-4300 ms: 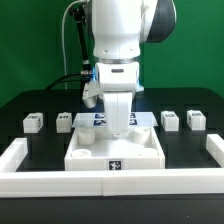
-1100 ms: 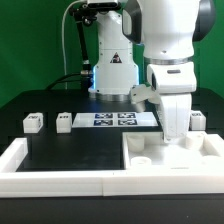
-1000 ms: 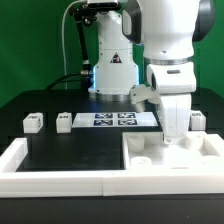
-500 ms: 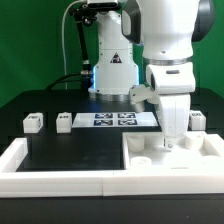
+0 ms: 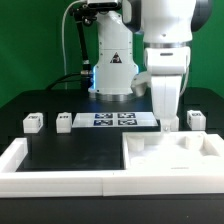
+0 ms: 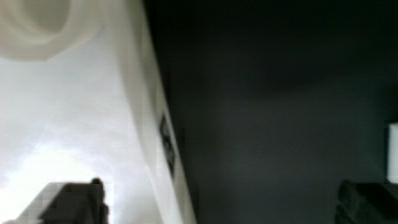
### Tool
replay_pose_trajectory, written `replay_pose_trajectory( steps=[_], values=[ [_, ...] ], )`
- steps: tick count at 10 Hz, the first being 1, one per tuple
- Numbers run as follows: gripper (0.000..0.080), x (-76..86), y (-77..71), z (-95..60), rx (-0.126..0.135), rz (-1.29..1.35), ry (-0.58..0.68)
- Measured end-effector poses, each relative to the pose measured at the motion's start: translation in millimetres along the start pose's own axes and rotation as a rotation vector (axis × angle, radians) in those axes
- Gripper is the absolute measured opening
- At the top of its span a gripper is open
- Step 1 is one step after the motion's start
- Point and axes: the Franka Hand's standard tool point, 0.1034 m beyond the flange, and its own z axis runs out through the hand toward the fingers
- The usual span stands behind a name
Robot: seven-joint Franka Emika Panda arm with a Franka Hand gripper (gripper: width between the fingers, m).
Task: Assemble square table
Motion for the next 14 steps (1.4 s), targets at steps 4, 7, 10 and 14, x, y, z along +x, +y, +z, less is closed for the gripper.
replay_pose_trajectory(
  steps=[4, 7, 10, 14],
  values=[
    [0.0649, 11.4, -12.2, -24.9, -0.029, 0.169, -0.005],
    [0.0649, 11.1, -12.6, -24.1, -0.027, 0.182, -0.005],
    [0.0649, 9.6, -29.6, -15.6, -0.031, 0.569, 0.027],
    [0.0649, 27.9, -52.2, -8.4, 0.012, 1.011, 0.027]
  ],
)
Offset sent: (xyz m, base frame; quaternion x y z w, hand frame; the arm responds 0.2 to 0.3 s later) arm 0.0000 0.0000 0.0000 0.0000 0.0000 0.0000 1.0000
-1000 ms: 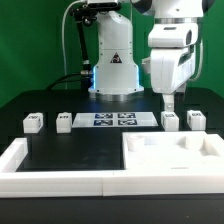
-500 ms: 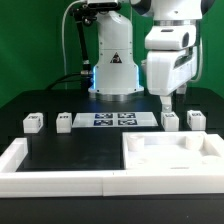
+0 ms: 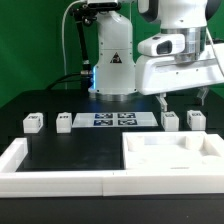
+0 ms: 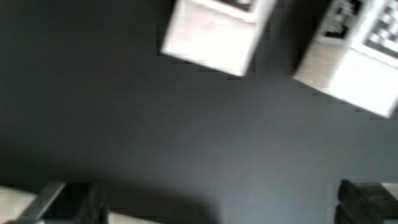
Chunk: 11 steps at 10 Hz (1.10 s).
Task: Assemble square table
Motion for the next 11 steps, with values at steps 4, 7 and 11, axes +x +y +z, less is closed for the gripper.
replay_pose_trajectory(
  steps=[4, 7, 11],
  values=[
    [0.0649, -1.1, -10.8, 1.9, 0.023, 0.295, -0.003],
    [0.0649, -11.2, -40.9, 7.9, 0.022, 0.307, -0.004],
    [0.0649, -13.3, -41.8, 8.7, 0.019, 0.289, -0.033]
  ],
)
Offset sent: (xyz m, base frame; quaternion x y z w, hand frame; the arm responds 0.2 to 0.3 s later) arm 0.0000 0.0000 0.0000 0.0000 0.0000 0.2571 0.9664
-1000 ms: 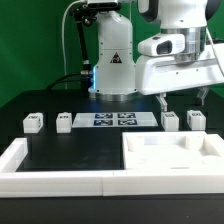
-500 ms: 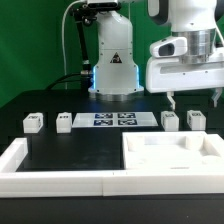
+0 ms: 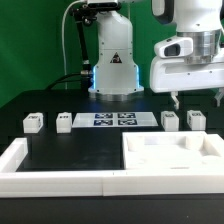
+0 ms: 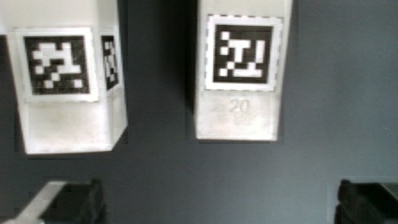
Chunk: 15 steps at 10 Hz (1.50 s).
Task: Assemble square table
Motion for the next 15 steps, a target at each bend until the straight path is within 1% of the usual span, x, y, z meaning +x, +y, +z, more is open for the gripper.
replay_pose_trajectory(
  steps=[1, 2, 3, 4, 6, 7, 8, 9, 10, 11, 12, 14, 15],
  values=[
    [0.0649, -4.1, 3.4, 0.5, -0.016, -0.013, -0.068],
    [0.0649, -4.2, 4.5, -0.3, -0.027, -0.016, -0.137],
    [0.0649, -6.6, -0.1, 2.8, -0.030, -0.002, -0.191],
    [0.0649, -10.6, -1.7, 3.5, -0.031, -0.028, -0.258],
    [0.0649, -11.4, -2.5, 1.7, -0.016, -0.026, -0.405],
    [0.0649, -12.3, -2.6, 1.9, -0.019, -0.022, -0.454],
    [0.0649, -16.3, -1.1, 2.0, -0.026, -0.020, -0.539],
    [0.0649, -15.5, -0.8, 3.4, -0.028, -0.017, -0.609],
    [0.0649, -14.4, -1.2, 5.5, -0.029, -0.015, -0.643],
    [0.0649, -22.0, -1.4, 8.1, -0.036, -0.017, -0.717],
    [0.0649, -25.3, -2.7, 10.4, -0.040, -0.021, -0.803],
    [0.0649, -26.9, -6.8, 17.5, -0.042, -0.024, -0.869],
    [0.0649, -26.9, -11.1, 20.1, -0.042, -0.028, -0.854]
  ],
)
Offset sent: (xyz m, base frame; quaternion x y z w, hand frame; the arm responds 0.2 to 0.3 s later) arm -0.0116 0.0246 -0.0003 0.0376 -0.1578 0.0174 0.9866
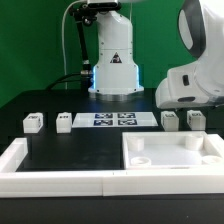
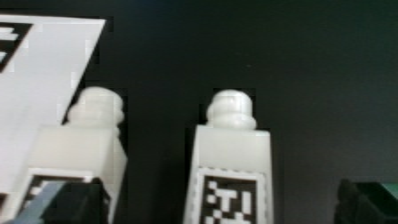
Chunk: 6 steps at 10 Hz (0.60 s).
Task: Assemble square table
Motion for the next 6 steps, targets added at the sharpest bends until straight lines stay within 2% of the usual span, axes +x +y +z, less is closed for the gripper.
replay_pose_trajectory(
  steps=[6],
  values=[
    [0.0649, 11.1, -5.9, 19.9, -0.006, -0.008, 0.005]
  ],
)
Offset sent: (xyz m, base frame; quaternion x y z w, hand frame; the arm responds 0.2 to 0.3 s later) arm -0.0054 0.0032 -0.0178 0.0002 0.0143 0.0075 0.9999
